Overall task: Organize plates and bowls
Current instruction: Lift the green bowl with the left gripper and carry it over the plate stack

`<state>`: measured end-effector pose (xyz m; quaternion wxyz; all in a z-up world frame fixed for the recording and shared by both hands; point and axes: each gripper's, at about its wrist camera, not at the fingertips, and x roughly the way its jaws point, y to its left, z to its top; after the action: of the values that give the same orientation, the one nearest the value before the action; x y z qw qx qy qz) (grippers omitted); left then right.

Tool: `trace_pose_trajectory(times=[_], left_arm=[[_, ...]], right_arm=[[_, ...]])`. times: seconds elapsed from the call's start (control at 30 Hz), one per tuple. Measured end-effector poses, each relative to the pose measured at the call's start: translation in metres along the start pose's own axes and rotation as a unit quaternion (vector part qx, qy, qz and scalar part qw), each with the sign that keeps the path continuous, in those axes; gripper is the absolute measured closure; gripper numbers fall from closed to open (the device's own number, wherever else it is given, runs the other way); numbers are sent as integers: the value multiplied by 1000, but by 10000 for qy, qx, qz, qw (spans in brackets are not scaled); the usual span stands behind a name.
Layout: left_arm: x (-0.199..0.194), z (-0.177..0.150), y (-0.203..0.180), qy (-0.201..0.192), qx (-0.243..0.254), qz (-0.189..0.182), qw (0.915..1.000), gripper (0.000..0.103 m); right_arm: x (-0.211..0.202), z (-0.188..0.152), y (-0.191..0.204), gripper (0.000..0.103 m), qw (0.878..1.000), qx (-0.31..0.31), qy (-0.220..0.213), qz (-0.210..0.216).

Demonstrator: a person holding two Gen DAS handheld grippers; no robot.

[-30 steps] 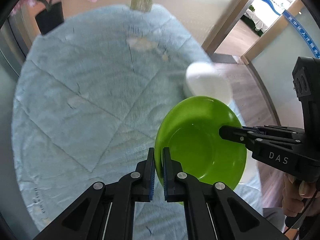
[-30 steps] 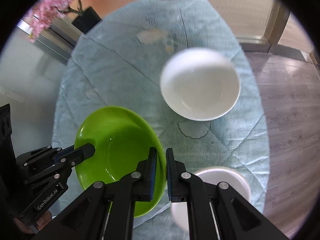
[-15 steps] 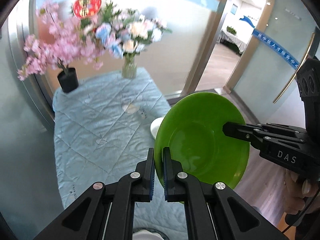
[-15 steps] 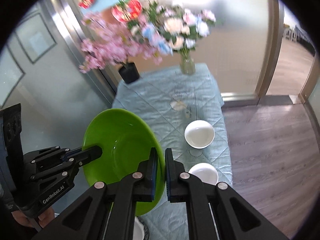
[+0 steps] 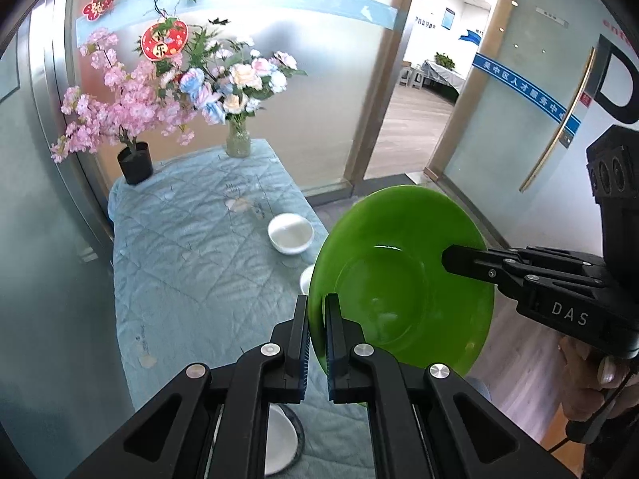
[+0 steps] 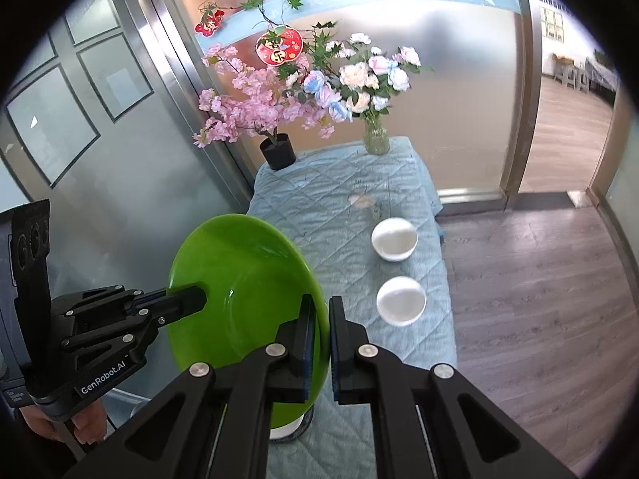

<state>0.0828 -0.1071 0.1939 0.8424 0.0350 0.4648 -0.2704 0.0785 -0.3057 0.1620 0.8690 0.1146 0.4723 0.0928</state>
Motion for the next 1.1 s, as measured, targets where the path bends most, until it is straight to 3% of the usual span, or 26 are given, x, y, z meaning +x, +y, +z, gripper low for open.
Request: trace_pose_trajectory(times=[0.27,0.6,0.87,1.1], left_arm=[[20,-75,-18,367,-91,-166,9991,101],[93,-164,-24,1107,-427,-258,9926,101],[148,-208,-13,1530,-686,-352,9852,101],[200,-215,11,1845,-896,-318,9782,101]], right_arm=[[10,-61,-22,97,9986,374,357,116],[65,-132,-52,97,9905,887,1047,36],[102,-171,-69,96,9814,1204,1496,-87],[138,-188,-83,96,9729,1391,1840,-135]])
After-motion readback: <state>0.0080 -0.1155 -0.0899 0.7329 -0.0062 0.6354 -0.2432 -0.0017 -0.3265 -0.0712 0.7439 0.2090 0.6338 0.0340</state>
